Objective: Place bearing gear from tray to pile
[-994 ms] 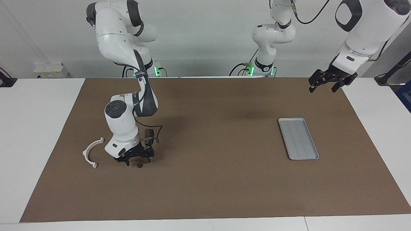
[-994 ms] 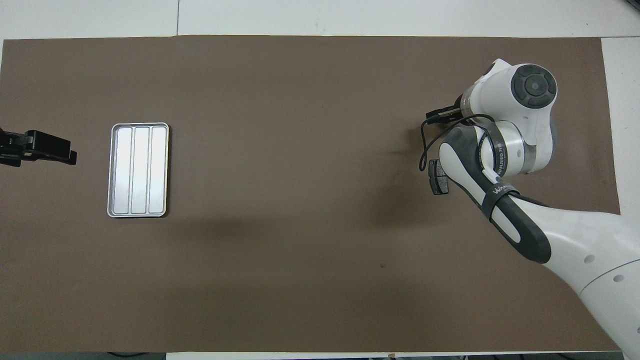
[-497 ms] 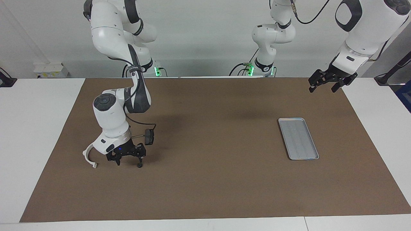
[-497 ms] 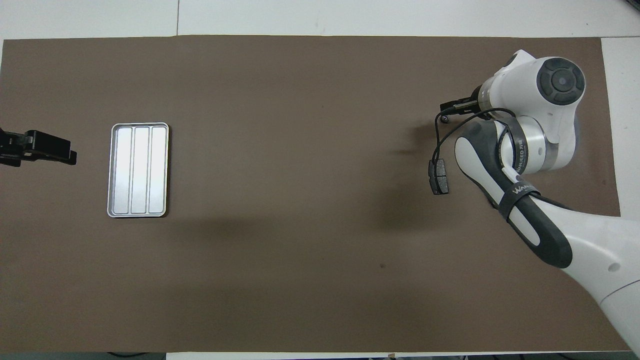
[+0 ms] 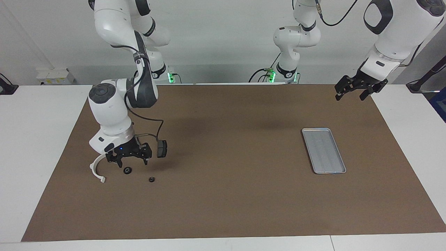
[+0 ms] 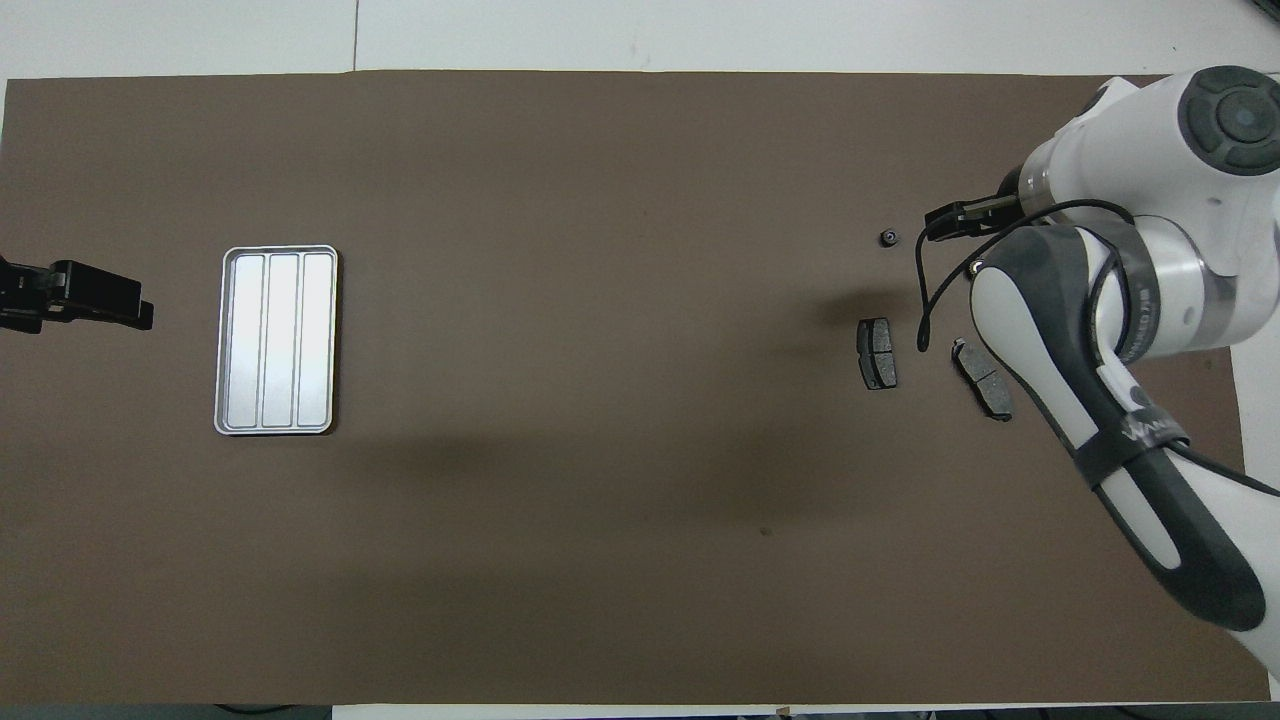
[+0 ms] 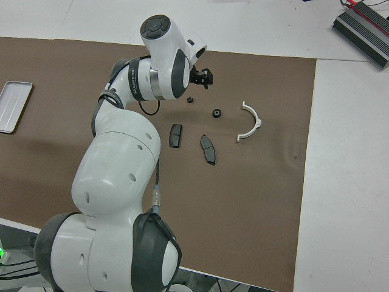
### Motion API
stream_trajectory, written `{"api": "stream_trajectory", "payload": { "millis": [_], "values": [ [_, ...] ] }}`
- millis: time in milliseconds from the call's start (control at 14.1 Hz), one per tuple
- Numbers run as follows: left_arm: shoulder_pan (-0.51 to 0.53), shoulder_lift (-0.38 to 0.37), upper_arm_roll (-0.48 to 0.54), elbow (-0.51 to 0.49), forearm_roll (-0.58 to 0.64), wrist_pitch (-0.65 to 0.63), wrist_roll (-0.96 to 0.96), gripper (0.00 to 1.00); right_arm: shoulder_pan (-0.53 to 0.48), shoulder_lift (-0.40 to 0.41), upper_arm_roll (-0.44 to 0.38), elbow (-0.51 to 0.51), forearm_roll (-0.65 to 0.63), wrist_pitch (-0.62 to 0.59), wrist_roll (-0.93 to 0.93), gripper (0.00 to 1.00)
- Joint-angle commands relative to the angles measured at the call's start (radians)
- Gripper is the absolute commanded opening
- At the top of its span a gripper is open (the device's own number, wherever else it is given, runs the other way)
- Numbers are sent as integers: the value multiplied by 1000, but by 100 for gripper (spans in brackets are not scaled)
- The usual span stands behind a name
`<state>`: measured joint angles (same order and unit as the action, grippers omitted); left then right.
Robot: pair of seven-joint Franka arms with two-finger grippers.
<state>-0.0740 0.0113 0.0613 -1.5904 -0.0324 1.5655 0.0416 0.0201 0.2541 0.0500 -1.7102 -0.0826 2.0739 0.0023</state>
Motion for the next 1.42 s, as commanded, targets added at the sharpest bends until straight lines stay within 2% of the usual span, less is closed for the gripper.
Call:
{"api": "stream_trajectory", "payload": {
  "millis": [0,355,639,852,1135,1348],
  "values": [
    [-12,-11,9,-2,-6,-16,6,100,-9,-149,10,-29,9,-157,-28,100],
    [-10,-13,11,-2,-6,-16,6,100,-2,-317,11,-29,38,-371,-27,100],
    [-12,-11,11,-2,-6,-16,6,100,-9,-397,13,-28,81,-483,-27,100],
    [-12,-11,11,-2,-6,-16,6,100,-9,-408,13,-20,104,-529,-22,100],
    [-12,-13,11,-2,-6,-16,6,100,-5,-400,13,-22,104,-512,-18,100],
    [-10,-13,9,-2,-6,-16,6,100,-35,-349,16,-12,103,-479,-21,100]
  ]
}}
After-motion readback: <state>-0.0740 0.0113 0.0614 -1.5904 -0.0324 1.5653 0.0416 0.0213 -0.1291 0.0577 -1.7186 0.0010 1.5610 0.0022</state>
